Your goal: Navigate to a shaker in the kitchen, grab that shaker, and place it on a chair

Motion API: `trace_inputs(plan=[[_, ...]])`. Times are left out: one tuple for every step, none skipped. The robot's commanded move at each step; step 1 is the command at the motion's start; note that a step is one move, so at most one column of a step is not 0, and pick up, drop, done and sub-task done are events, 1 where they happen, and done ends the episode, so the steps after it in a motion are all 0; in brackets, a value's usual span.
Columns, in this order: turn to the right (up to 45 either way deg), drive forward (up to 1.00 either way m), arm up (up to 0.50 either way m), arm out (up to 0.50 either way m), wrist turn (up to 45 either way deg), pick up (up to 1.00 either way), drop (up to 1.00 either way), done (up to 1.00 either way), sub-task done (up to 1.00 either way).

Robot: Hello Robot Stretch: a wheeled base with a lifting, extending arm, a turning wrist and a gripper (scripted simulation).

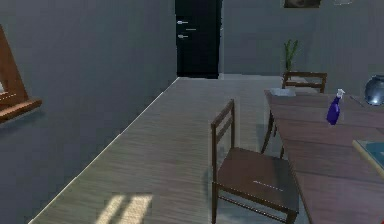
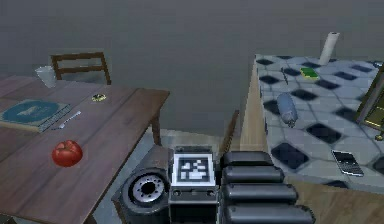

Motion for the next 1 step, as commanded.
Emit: trace_inputs(plan=[[0.0, 0.00, 0.00, 0.48, 0.0, 0.00, 0.00, 0.00, 0.00]])
